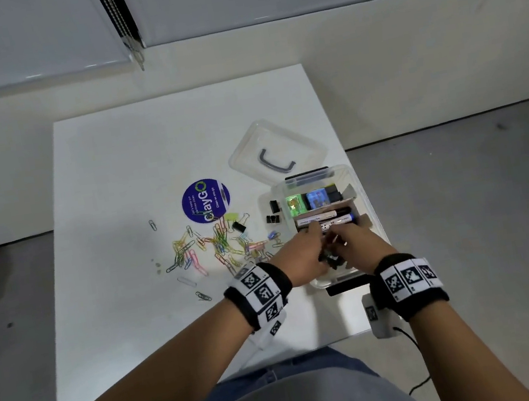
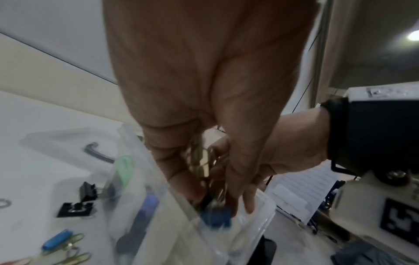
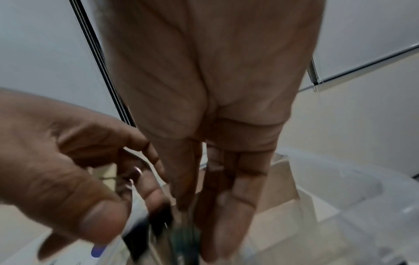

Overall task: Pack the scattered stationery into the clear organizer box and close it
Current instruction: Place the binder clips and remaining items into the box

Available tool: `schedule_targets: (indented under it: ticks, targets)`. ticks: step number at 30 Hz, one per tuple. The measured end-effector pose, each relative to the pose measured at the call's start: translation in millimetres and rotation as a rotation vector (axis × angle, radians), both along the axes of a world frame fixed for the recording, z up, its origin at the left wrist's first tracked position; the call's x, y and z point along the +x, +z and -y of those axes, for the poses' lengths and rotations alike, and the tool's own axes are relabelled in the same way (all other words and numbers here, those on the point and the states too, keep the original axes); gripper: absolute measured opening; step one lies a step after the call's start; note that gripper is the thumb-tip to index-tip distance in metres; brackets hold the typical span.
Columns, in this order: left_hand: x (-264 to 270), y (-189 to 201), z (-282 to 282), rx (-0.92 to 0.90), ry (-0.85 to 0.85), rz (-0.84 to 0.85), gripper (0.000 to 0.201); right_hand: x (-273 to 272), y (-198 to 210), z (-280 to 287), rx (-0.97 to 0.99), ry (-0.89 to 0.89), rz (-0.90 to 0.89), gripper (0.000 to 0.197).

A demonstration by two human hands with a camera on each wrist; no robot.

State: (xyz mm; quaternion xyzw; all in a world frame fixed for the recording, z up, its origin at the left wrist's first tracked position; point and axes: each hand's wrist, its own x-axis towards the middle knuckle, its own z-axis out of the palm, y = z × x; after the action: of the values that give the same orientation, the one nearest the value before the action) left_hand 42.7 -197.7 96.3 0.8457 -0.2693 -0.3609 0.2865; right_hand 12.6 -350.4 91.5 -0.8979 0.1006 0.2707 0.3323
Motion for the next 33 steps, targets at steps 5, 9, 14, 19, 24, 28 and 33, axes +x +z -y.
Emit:
schedule_targets:
  ticks: [5, 9, 14, 19, 24, 28, 33]
  targets:
    - [3, 3, -4, -0.011, 0.032, -0.045, 0.059, 3, 1, 1, -0.095, 0.052, -0.005, 0.031]
    - [29, 10, -33, -0.101, 0.177, -0.235, 0.056, 15, 14, -13, -0.131, -0.012, 0.089, 0.028]
    - [81, -30, -83, -0.039, 0.465, -0.031, 0.029, 36, 21, -65, -0.003, -0.109, 0.282, 0.024]
    - [109, -96, -101, 0.253, 0.267, 0.242, 0.043, 66, -35, -140, -0.158, 0.043, 0.076, 0.044]
    - [111, -127, -103, 0.381, 0.206, 0.338, 0.046, 92, -66, -151, -0.237, -0.094, -0.103, 0.083]
    - [116, -133, -104, 0.276, 0.282, 0.263, 0.046, 113, -88, -151, -0.291, -0.088, -0.089, 0.096]
    - [120, -137, -110, 0.25, 0.291, 0.237, 0.039, 128, -94, -150, -0.446, 0.031, -0.038, 0.07]
